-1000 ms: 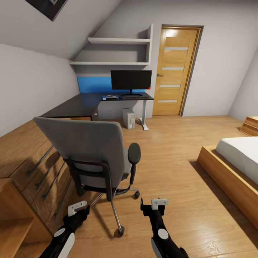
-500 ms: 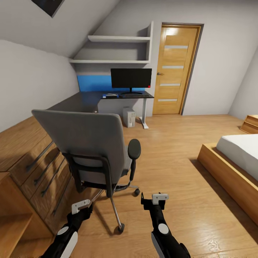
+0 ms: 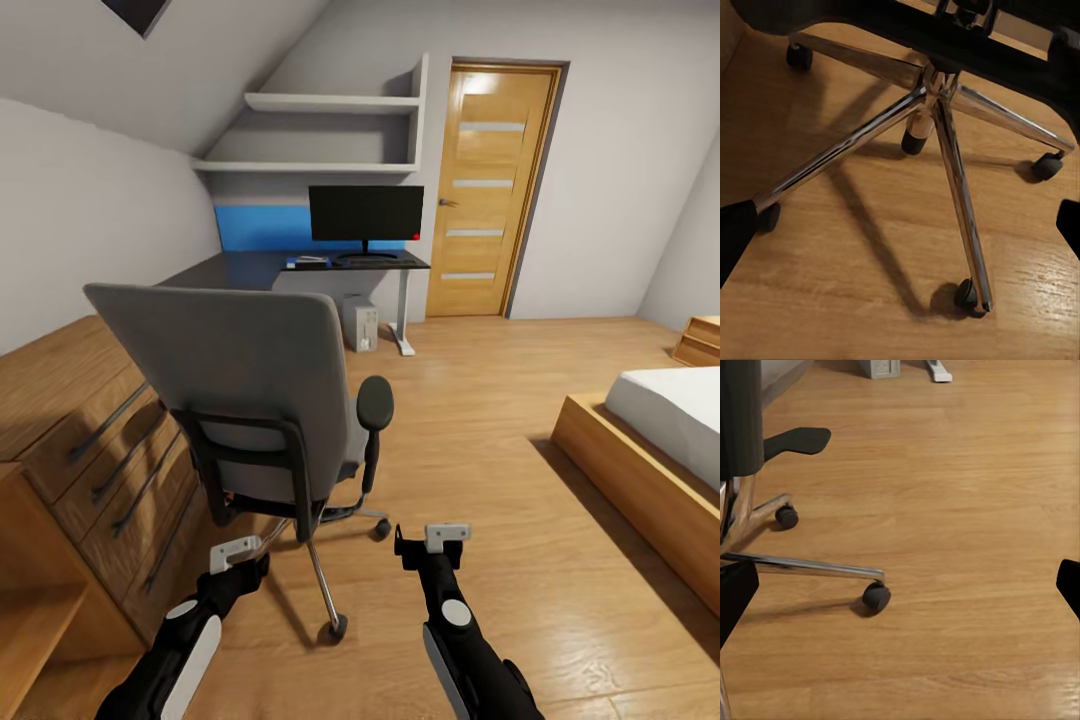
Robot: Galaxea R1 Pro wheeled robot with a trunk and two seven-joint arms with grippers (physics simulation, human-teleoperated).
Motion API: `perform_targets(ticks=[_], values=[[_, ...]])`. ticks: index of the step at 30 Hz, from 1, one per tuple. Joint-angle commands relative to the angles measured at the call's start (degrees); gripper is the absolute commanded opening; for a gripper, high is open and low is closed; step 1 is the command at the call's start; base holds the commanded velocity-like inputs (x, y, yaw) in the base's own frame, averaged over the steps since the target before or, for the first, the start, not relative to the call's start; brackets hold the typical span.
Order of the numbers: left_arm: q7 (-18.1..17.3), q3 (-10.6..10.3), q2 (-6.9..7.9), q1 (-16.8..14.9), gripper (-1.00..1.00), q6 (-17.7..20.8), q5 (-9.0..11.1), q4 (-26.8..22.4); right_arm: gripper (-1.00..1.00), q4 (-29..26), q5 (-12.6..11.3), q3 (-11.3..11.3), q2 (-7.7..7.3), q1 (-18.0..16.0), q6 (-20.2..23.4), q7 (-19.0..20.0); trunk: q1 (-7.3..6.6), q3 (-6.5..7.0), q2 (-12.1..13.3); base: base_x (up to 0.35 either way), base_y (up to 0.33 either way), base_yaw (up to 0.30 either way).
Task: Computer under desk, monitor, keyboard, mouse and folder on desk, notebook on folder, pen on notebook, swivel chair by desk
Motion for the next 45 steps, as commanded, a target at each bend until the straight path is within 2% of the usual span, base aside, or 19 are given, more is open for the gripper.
perform_targets(ticks=[1,5,16,19,25,45], values=[[0.54,-0.22,0.07,-0.05,1.0,0.27,0.61,-0.37,1.0,-0.21,0.31,0.09,0.0,-0.04,0.07,-0.34,0.21,-0.24,-0.44,0.0,0.0,0.0],[0.4,-0.16,0.15,-0.09,1.0,-0.08,0.63,-0.78,1.0,-0.49,0.31,0.14,0.0,-0.04,0.16,-0.26,1.09,-0.96,-2.04,0.0,0.0,0.0],[0.1,-0.01,0.36,-0.11,1.0,-5.33,0.69,-0.7,1.0,-0.46,0.37,0.19,0.0,-0.04,-1.93,-0.25,1.09,-0.96,-2.04,0.0,0.0,0.0],[0.07,0.0,0.43,-0.11,1.0,-5.75,0.71,0.52,1.0,-0.38,0.35,0.15,-0.03,-0.01,-2.28,-0.31,1.09,-0.96,-2.04,0.0,0.0,0.0],[-0.06,-0.05,0.38,-0.11,1.0,-5.97,0.58,2.64,1.0,-0.34,0.24,0.06,-1.67,-0.03,-2.5,-0.36,1.09,-0.96,-2.04,0.0,0.0,0.0],[-0.08,-0.06,0.41,-0.11,1.0,-6.07,0.72,3.37,1.0,-0.18,0.22,-0.16,-2.0,0.03,-2.54,-0.48,1.09,-0.96,-2.04,0.028,-0.076,0.0]])
